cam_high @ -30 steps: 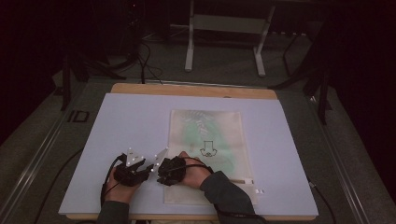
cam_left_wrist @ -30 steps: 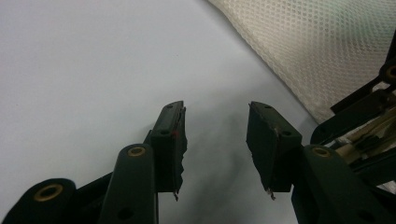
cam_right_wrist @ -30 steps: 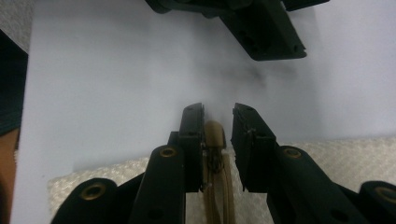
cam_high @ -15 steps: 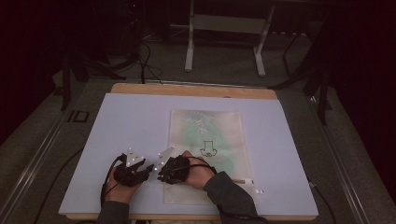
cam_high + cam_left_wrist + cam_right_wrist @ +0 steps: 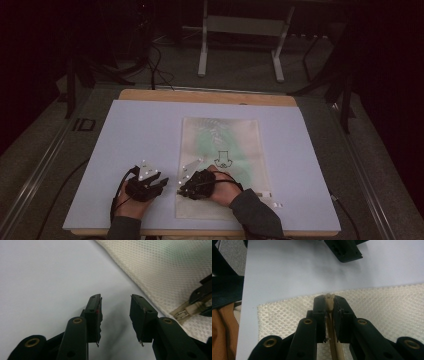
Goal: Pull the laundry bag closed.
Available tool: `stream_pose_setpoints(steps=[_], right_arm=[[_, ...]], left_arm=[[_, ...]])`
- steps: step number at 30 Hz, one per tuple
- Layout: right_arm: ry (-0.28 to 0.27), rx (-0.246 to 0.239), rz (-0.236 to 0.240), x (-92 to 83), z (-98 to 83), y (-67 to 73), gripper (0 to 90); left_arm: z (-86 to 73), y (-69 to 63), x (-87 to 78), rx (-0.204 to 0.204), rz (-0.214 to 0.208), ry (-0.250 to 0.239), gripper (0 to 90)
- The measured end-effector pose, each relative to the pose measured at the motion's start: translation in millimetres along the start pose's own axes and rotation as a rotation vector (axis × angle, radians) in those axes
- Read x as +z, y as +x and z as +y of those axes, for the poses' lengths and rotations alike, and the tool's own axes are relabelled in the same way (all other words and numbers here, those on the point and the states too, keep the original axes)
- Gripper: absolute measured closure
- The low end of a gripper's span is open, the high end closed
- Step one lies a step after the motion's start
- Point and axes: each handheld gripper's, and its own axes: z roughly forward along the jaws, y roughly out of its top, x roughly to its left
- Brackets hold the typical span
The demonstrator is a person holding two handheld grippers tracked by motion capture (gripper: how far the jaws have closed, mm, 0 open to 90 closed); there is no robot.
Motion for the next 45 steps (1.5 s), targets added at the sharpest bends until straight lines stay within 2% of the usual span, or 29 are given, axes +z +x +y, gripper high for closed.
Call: stream_pose_setpoints(steps=[10, 13, 17, 21, 25, 29, 35, 45], right_arm=[[0.018, 0.022, 0.011, 7.2, -4.7, -1.6, 81.0], [0.004, 0.031, 0.012, 7.6, -8.1, -2.1, 81.3], [-0.008, 0.029, 0.002, 8.1, -10.2, -0.1, 81.4], [-0.012, 0.031, -0.004, 8.1, -11.1, 1.2, 81.4], [-0.023, 0.04, 0.0, 8.5, -12.1, 0.1, 81.4], [-0.025, 0.047, 0.001, 8.5, -12.6, 0.1, 81.4], [-0.032, 0.046, 0.0, 8.5, -13.6, 0.3, 81.4], [-0.039, 0.051, 0.006, 8.5, -14.4, -0.8, 81.5]], left_arm=[[3.8, -13.1, 4.7, 0.029, -0.058, -0.002, 67.7], [5.3, -18.9, 7.7, 0.062, -0.078, 0.009, 68.2], [7.0, -23.0, 10.5, 0.073, -0.094, 0.01, 72.7], [8.0, -22.0, 12.0, 0.054, -0.129, 0.007, 80.0], [8.8, -23.8, 13.8, 0.056, -0.148, 0.008, 88.8], [10.0, -26.6, 14.2, 0.053, -0.159, -0.007, 89.1], [9.5, -27.9, 15.4, 0.058, -0.176, 0.007, 89.0], [8.3, -27.9, 18.4, 0.035, -0.185, 0.029, 88.9]])
